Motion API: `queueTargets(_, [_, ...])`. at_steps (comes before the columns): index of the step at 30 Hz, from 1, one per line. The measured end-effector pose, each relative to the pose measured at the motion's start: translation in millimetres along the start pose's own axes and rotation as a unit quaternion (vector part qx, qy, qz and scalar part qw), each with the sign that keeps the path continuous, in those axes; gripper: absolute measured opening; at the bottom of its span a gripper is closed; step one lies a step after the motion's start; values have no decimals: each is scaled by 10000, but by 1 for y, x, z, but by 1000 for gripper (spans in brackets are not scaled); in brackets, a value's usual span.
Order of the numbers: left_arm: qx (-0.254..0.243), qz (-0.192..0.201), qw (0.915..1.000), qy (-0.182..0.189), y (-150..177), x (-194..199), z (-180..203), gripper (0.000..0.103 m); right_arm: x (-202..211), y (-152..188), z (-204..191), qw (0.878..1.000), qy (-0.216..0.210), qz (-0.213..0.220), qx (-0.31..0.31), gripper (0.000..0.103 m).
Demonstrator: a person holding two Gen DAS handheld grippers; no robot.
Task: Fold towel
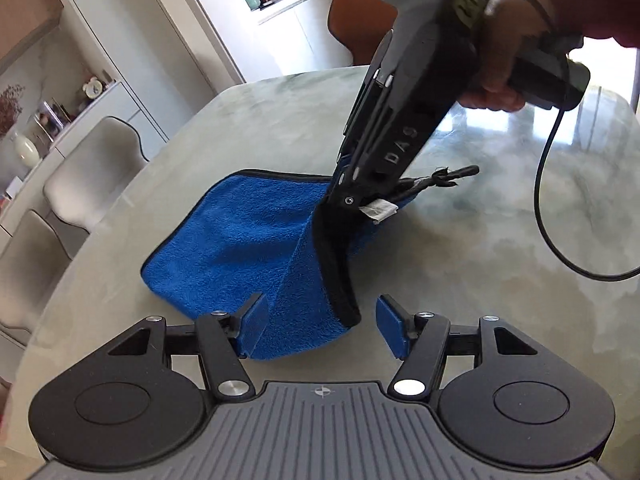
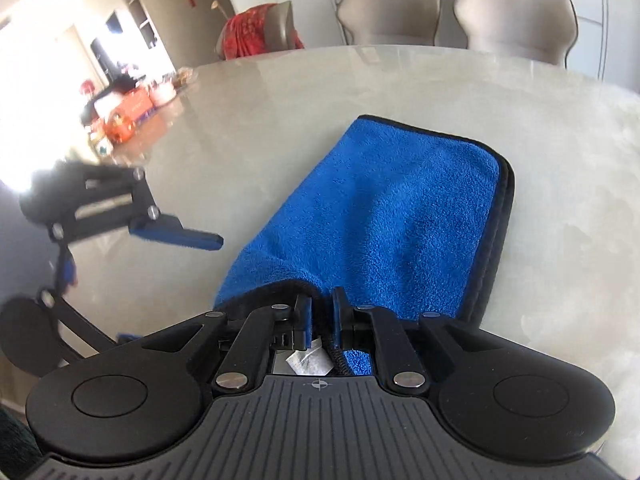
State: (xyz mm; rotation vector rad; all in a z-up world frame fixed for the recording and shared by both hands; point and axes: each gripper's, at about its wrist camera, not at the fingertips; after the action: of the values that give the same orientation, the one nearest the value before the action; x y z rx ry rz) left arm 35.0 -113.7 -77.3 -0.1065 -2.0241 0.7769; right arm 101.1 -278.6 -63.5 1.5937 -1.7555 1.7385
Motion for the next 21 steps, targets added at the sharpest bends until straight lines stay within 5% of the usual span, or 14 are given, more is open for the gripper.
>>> queueTargets(5, [-498,-158,9984,-233,4,-26,11,62,1,-6,14,9982,-288,69,-512,10])
queueTargets(10, [-587,-153,9980,-177,1,-34,12,25,-1,-8,19,9980,-278,35,-561,13])
queueTargets(11, [-488,-179,9986,-90,0,-34,9,19,-1,-8,16,9988,-229,10,-431,15])
queueTargets(13, [-6,-244,9997,76,-2,-30,-7,12,4,-4,0,9991,161,-126,383,43])
queueTargets(17, [897,-150,9953,324,-3,-16,-39,11,12,16,-28,9816,662,-355,1758,46])
queueTargets(21, [1885,16,9803,592,1,2,-72,11,18,34,-44,9666,801,-405,2403,47])
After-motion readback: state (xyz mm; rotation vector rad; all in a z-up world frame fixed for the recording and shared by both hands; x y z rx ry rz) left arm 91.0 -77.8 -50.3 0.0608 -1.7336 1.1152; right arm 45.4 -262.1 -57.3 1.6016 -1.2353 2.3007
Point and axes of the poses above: each gripper's, at about its wrist camera, not at the fingertips, and x roughly against the way its jaws point, z to its right, y to its underside, and after that the axes turned 1 degree about -z, right-handed
